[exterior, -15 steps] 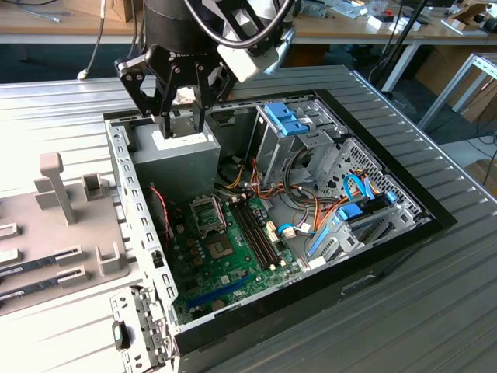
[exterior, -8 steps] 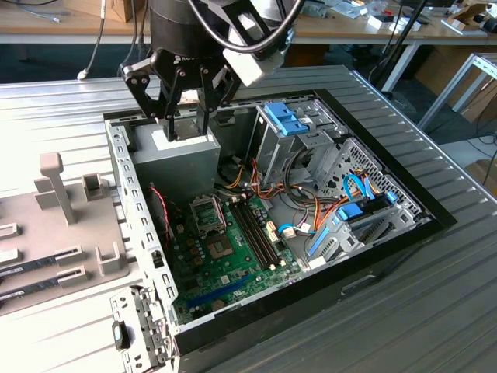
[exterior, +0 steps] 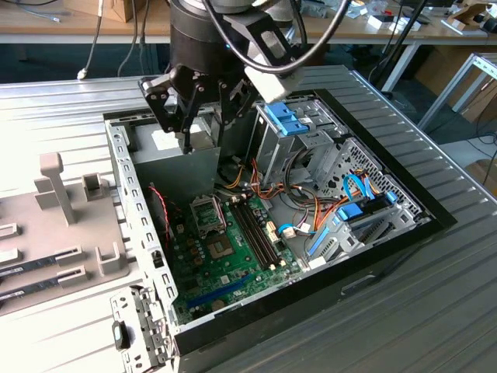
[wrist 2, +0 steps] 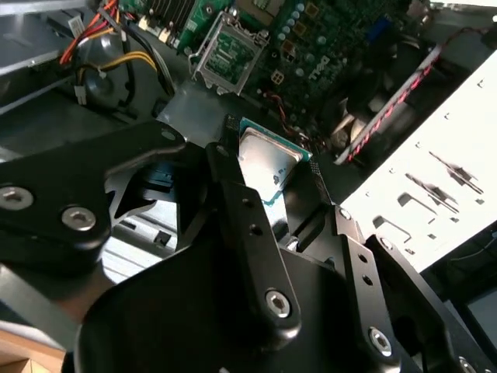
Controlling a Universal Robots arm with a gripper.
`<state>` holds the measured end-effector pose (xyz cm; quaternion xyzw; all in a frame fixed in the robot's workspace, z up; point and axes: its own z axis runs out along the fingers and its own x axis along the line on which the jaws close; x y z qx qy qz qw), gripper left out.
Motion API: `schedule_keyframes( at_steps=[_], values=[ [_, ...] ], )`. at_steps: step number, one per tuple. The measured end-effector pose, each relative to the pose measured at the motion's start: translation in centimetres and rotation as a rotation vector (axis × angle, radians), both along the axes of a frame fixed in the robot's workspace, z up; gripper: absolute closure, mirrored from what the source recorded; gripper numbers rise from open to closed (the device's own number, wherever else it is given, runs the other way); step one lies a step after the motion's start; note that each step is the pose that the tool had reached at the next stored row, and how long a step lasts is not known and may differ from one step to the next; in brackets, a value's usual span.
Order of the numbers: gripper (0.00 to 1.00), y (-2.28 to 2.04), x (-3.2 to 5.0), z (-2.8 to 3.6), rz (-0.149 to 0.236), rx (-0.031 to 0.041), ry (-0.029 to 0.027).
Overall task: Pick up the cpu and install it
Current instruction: 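Pick up the cpu and move it towards the insertion slot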
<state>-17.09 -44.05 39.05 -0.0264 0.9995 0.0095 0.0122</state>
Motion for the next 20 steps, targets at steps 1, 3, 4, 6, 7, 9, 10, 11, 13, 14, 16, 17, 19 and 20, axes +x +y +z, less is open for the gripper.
schedule_keyframes(
  at_steps=[1,3,4,6,7,9,10,11,13,14,16,17,19,20],
  values=[
    [0.53,-0.13,0.28,-0.1,0.0,-0.0001,0.0],
    [0.53,-0.22,0.54,-0.21,0.0,-0.0002,0.0001],
    [0.53,-0.28,0.68,-0.3,0.0,-0.0001,0.0],
    [0.53,-0.36,0.86,-0.44,0.0,-0.0001,-0.0001],
    [0.53,-0.41,0.92,-0.51,0.0,-0.0001,0.0],
    [0.53,-0.52,1.01,-0.63,0.0,-0.0002,0.0],
    [0.53,-0.58,1.07,-0.7,0.0,-0.0003,0.0],
    [0.53,-0.65,1.12,-0.77,0.0,-0.0002,0.0],
    [0.53,-0.81,1.23,-0.94,0.0,-0.0002,0.0],
    [0.53,-0.87,1.27,-0.99,0.0,-0.0002,0.0001],
    [0.53,-1.01,1.38,-1.13,0.0,-0.0002,0.0],
    [0.53,-1.07,1.42,-1.19,0.0,-0.0001,0.0],
    [0.53,-1.17,1.51,-1.29,0.0,-0.0002,0.0],
    [0.53,-1.22,1.54,-1.33,0.0,-0.0003,0.0]
  ],
)
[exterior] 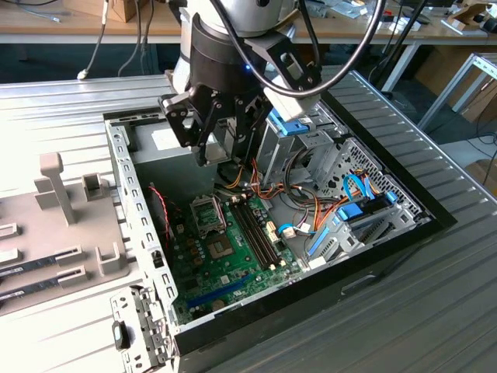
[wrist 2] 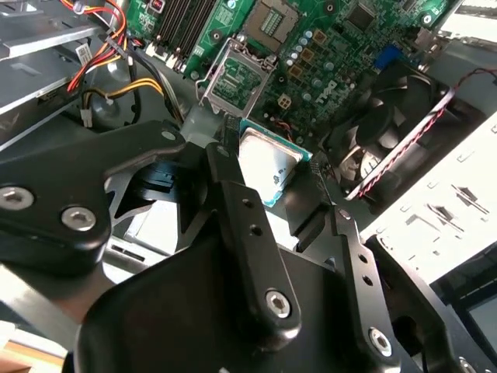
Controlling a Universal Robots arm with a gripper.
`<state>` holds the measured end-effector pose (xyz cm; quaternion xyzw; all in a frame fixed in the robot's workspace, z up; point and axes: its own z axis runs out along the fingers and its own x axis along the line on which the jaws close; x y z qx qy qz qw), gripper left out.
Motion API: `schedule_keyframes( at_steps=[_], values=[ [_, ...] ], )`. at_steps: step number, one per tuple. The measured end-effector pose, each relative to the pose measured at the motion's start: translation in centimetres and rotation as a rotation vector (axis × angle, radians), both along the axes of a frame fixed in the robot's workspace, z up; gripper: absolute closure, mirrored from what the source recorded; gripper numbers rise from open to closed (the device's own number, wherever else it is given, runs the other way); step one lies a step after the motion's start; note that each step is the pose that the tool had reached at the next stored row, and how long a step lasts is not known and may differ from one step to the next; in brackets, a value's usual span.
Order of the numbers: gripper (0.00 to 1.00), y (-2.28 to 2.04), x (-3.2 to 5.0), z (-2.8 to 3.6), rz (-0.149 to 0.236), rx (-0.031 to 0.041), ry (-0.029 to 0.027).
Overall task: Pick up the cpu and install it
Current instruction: 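Pick up the cpu and move it towards the insertion slot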
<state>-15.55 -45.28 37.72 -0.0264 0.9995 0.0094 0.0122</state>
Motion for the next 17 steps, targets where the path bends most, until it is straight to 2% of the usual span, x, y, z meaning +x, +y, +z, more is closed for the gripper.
schedule_keyframes(
  at_steps=[14,16,17],
  values=[
    [0.53,-0.77,0.61,-0.68,0.0,0.0,0.0],
    [0.53,-1.11,1.14,-1.07,0.0,-0.0004,0.0],
    [0.53,-1.44,1.66,-1.59,0.0,-0.0005,-0.0001]
  ],
)
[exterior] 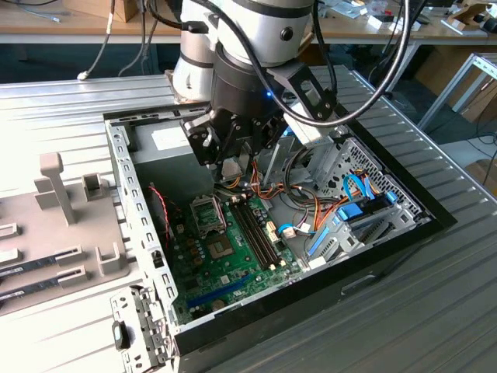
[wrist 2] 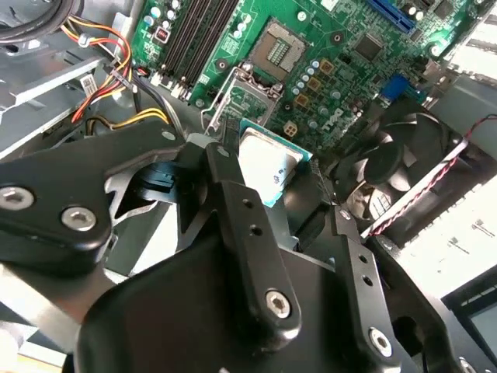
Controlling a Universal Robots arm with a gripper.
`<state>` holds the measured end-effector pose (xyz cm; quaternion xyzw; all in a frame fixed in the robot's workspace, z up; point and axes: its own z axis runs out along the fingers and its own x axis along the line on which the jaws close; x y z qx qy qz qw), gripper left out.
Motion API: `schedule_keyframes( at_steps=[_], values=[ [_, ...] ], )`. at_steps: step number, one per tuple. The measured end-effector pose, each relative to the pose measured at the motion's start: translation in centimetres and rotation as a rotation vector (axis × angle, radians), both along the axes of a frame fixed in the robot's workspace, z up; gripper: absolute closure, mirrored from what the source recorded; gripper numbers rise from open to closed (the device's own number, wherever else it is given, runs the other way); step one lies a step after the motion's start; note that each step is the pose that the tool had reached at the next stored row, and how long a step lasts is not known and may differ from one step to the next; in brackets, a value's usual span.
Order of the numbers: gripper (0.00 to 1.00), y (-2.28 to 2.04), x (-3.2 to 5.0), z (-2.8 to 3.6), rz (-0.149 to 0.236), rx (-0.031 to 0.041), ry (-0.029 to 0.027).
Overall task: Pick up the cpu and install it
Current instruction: 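Pick up the cpu and move it towards the insertion slot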
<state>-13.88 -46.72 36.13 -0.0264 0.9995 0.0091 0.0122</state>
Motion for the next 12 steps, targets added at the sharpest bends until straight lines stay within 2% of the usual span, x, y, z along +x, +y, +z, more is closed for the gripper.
schedule_keyframes(
  at_steps=[1,2,12],
  values=[
    [0.53,-0.36,0.37,-0.58,0.0,-0.0002,0.0001],
    [0.53,-0.53,0.56,-0.89,0.0,-0.0001,0.0],
    [0.53,-0.81,1.02,-1.53,0.0,-0.0002,0.0]
  ],
)
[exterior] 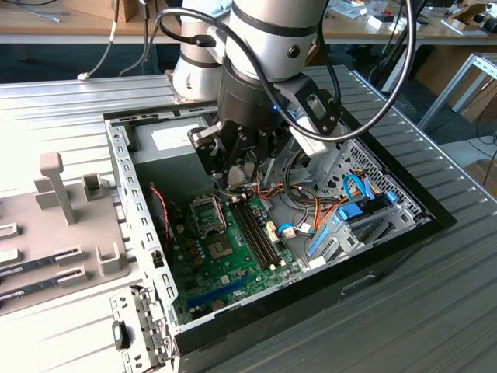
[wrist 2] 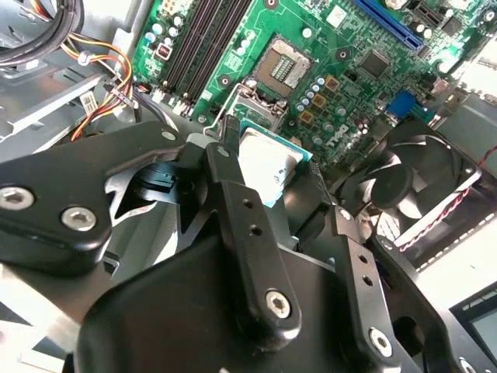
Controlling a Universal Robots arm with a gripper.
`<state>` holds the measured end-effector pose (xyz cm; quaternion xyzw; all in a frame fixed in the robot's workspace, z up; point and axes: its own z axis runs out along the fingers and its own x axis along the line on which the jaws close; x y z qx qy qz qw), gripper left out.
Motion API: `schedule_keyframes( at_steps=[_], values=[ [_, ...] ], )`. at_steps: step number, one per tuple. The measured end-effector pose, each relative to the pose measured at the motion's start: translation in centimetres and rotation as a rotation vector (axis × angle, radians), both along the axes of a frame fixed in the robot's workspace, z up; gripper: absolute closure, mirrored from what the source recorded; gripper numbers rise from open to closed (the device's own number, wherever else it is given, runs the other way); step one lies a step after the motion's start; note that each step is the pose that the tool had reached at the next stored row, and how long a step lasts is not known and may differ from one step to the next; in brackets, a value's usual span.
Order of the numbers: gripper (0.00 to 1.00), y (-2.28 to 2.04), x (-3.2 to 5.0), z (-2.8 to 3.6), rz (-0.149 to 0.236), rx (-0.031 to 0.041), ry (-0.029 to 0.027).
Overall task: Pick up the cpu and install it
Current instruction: 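Pick up the cpu and move it towards the insertion slot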
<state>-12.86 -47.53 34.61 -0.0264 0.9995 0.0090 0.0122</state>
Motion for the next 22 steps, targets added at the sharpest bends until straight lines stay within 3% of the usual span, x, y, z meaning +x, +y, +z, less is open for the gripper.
schedule_keyframes(
  at_steps=[22],
  values=[
    [0.53,-0.6,1.18,-1.31,0.0,-0.0001,0.0001]
  ],
)
